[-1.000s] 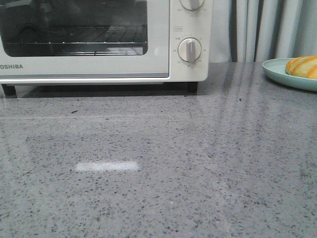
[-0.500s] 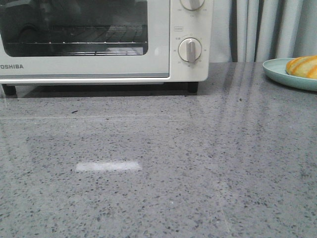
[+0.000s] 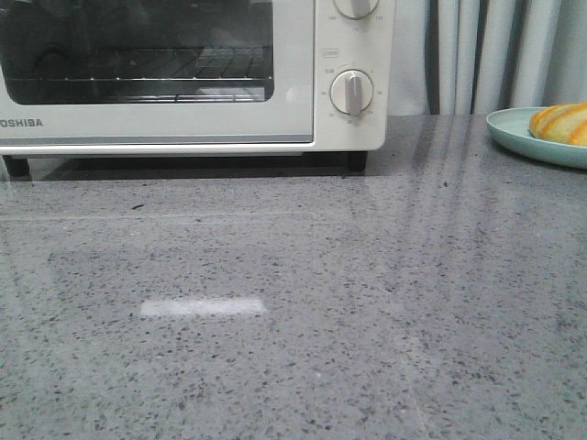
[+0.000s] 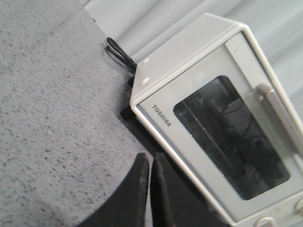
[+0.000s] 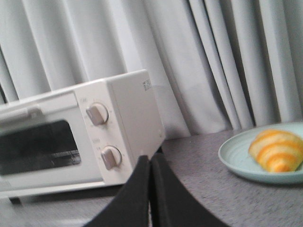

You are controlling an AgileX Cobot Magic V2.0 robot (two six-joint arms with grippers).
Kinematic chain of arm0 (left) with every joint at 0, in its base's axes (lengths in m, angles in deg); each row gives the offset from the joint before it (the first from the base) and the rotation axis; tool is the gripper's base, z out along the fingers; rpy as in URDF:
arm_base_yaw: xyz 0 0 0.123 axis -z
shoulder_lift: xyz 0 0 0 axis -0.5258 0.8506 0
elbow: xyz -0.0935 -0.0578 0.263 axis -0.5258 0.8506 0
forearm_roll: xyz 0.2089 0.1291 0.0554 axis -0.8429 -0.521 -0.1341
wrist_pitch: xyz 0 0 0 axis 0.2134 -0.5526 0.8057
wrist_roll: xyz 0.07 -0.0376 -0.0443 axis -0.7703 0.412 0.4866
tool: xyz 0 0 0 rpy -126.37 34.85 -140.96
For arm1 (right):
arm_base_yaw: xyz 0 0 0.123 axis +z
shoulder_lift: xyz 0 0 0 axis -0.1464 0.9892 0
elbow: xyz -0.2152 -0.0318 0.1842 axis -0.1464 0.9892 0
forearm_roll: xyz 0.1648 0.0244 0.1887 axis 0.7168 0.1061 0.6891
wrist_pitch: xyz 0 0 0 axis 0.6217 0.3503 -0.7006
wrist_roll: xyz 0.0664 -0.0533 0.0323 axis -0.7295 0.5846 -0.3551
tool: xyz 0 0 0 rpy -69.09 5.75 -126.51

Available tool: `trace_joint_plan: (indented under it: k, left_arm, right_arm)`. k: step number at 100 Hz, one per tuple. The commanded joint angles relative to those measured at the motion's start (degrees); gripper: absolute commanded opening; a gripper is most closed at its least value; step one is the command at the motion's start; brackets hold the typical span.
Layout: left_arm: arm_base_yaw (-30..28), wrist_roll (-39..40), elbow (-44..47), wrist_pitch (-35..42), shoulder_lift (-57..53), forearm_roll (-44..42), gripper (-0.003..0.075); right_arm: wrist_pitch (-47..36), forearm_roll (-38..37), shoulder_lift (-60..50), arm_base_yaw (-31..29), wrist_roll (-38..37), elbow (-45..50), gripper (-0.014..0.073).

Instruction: Put bread in oven

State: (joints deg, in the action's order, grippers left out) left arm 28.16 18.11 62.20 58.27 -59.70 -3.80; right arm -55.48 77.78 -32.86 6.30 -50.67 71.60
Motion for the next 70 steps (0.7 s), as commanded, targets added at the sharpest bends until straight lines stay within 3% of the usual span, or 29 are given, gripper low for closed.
trace_joint_plan:
  k: [1, 9, 17, 28, 39, 54, 70]
  left_arm:
    - [0.0, 0.0, 1.3, 3.2, -1.8, 8.4, -0.0021]
    - [0.5, -1.5, 0.0, 0.8, -1.8, 10.7, -0.0021]
    - [1.4, -10.8, -3.5, -5.3, -1.5, 10.2, -0.0021]
    - [2.0, -27.9, -10.6, -13.4, 1.2, 9.9, -0.0021]
    - [2.0, -37.4, -17.4, -16.5, 7.1, 9.9, -0.002]
    - [2.2, -47.4, -27.6, -18.0, 18.9, 10.0, -0.0019]
    - [6.5, -49.0, -36.4, -14.8, 25.9, 10.2, -0.0017]
  right_arm:
    - [-5.0, 10.3, -1.2, -0.3, -0.5, 0.1, -0.0069]
    - [-4.1, 12.9, -1.2, -0.3, -0.5, -1.6, -0.0069]
    - [0.3, 12.3, -1.2, -0.3, -0.4, -5.0, -0.0069]
    - [10.0, 5.1, -0.1, -0.1, 1.2, -10.7, -0.0069]
    - [15.2, -1.1, 2.7, 0.2, 1.2, -16.1, -0.0069]
    - [12.3, -2.9, 8.2, 0.2, 1.2, -19.4, -0.0069]
    - [8.9, -2.9, 12.8, 0.2, 1.2, -19.6, -0.0069]
